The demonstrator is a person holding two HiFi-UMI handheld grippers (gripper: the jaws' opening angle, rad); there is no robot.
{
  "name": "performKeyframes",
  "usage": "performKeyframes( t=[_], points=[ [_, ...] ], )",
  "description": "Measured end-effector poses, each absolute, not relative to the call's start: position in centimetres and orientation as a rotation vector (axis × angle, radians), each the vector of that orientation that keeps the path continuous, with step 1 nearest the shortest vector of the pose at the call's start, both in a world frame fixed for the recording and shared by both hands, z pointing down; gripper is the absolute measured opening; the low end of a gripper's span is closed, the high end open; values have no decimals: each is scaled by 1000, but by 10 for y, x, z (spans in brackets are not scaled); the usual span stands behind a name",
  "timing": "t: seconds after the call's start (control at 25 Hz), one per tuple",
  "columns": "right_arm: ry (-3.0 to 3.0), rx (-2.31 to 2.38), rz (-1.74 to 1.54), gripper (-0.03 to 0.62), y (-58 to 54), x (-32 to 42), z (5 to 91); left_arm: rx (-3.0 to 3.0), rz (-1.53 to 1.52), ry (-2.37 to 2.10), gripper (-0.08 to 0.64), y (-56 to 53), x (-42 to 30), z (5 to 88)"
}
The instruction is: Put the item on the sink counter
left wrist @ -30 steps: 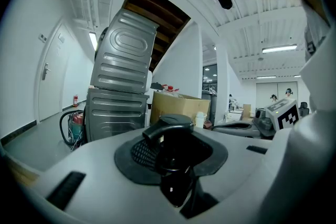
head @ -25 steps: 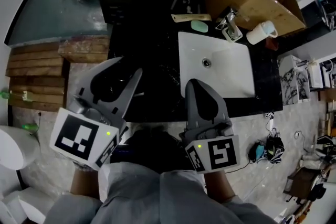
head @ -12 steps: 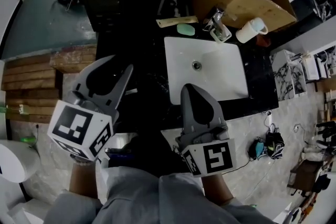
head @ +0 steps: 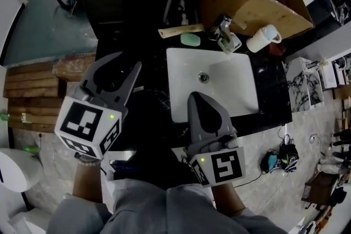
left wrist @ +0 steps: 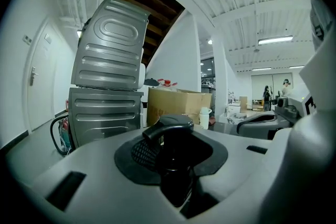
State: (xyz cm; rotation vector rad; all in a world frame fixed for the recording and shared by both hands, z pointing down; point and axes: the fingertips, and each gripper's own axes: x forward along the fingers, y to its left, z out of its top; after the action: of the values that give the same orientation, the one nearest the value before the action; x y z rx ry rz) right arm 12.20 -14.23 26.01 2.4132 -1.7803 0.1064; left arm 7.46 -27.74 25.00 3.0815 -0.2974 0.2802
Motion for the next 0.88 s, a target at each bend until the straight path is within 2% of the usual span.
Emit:
performKeyframes(
  t=[0.88],
  points=[
    [-1816,2385,203,-3,-152,200,290,3058,373,-343,117,-336,184,308]
  ],
)
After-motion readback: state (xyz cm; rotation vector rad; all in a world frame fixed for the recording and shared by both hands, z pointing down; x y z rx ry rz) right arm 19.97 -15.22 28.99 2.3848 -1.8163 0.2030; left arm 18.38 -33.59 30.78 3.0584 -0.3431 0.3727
